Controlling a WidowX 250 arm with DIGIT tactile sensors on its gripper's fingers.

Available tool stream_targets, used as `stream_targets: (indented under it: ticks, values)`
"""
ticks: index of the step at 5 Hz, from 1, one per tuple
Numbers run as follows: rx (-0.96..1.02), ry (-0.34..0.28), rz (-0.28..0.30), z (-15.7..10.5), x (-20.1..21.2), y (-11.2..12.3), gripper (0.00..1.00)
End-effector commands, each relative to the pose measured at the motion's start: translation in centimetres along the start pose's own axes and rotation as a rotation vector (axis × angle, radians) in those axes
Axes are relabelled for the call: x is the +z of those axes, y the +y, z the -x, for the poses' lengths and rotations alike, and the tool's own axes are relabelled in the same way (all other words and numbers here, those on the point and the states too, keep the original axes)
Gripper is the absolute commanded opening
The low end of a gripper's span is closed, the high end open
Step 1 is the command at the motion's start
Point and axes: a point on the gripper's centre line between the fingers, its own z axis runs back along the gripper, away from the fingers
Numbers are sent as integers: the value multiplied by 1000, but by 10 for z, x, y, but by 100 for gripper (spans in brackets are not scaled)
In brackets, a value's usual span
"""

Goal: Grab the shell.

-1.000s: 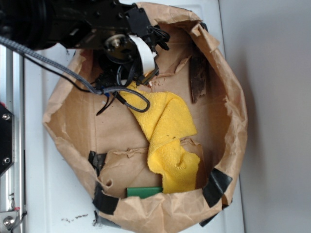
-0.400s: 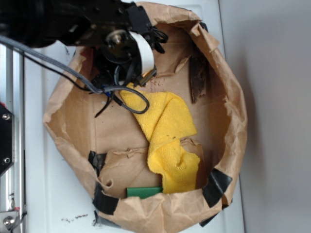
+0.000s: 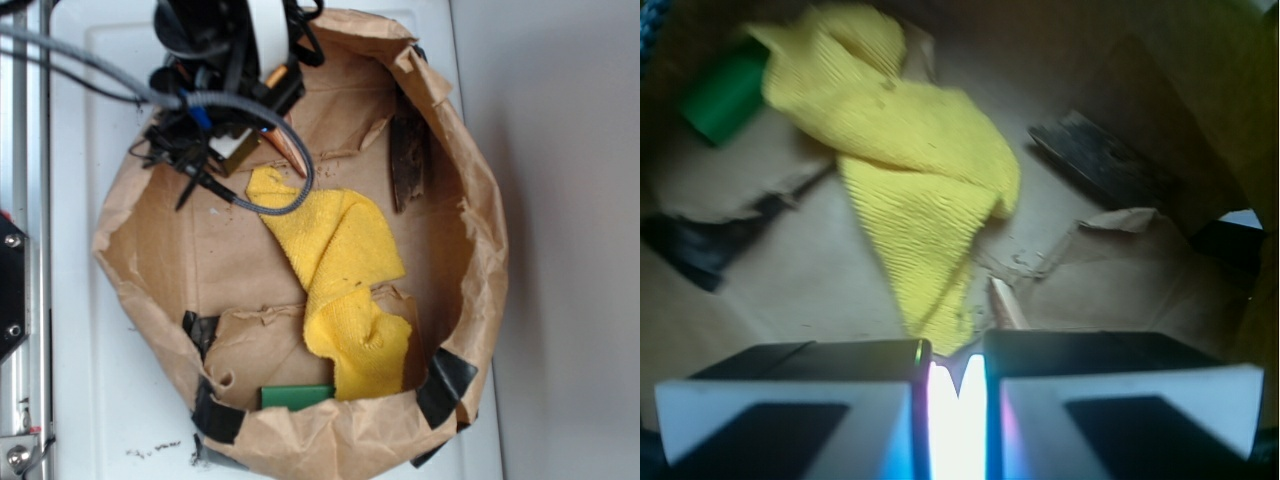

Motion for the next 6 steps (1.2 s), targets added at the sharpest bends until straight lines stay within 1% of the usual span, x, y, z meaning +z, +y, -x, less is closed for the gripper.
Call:
stream_targets:
  ticks: [1, 2, 3, 6]
  values:
    - [-9, -13, -63, 1, 18, 10, 0]
    - [-59, -17, -77, 7, 5, 11, 100]
    - [-98, -8, -53, 6, -15, 15, 100]
    - [-158, 46, -90, 13, -48, 22, 100]
